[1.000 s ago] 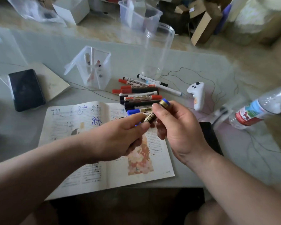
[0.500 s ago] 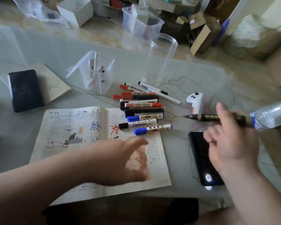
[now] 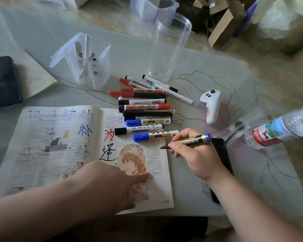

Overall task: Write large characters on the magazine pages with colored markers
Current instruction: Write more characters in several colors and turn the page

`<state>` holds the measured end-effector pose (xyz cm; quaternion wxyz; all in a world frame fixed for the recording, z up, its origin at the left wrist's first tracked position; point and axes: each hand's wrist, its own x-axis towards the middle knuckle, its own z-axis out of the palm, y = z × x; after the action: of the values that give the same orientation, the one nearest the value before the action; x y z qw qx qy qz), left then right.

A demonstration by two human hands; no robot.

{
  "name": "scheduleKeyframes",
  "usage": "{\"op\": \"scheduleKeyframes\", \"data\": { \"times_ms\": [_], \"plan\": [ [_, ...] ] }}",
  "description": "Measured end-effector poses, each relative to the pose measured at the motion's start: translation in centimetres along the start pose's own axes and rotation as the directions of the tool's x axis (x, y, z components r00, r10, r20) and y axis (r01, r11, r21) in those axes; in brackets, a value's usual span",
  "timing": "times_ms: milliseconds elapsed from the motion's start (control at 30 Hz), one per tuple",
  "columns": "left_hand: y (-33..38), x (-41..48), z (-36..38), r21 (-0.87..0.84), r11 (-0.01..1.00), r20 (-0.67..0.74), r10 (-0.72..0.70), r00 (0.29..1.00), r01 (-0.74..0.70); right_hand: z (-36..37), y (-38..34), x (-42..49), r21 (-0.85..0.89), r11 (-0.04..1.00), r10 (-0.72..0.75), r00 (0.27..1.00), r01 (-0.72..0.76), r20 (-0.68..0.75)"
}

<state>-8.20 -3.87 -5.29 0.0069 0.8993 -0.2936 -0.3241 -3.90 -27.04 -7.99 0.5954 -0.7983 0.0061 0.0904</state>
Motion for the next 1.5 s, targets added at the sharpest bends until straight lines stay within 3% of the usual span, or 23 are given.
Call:
{"op": "scheduleKeyframes", "data": {
  "times_ms": [133,333,567,700,867,1000,1500],
  "plan": [
    [-0.2,0.2,0.7,-0.216,0.976,0.021,0.014,1.0,-0.009,0.6,0.1,1.5,0.159,0.987,0.009,0.998,-0.019,0.064],
    [-0.4,0.8,0.8,-0.196,0.98,-0.003,0.023,1.0,-0.024,1.2,-0.5,3.4,0.227,0.974,-0.014,0.998,0.002,0.053],
    [-0.7,0.1,-0.1,-0.224,0.971,-0.007,0.084,0.996,-0.084,0.3,0.3,2.2,0.158,0.984,0.066,0.993,-0.08,0.093],
    [-0.6,-0.2,0.3,-0.218,0.972,-0.027,0.089,0.996,-0.093,0.2,1.2,1.3,-0.033,0.999,0.016,0.998,-0.014,0.055],
    [-0.2,-0.1,0.9,-0.176,0.983,-0.043,0.054,0.998,-0.061,0.9,2.1,0.5,-0.017,1.0,-0.001,0.999,0.0,-0.034],
    [-0.2,0.3,0.6,-0.096,0.995,-0.03,0.027,0.999,-0.029,1.3,1.6,0.3,-0.057,0.998,-0.031,0.999,0.03,-0.019],
    [-0.4,0.4,0.2,-0.116,0.993,-0.054,-0.025,0.998,0.019,1.3,1.4,0.8,-0.191,0.981,-0.031,0.999,0.027,-0.022]
  ]
}}
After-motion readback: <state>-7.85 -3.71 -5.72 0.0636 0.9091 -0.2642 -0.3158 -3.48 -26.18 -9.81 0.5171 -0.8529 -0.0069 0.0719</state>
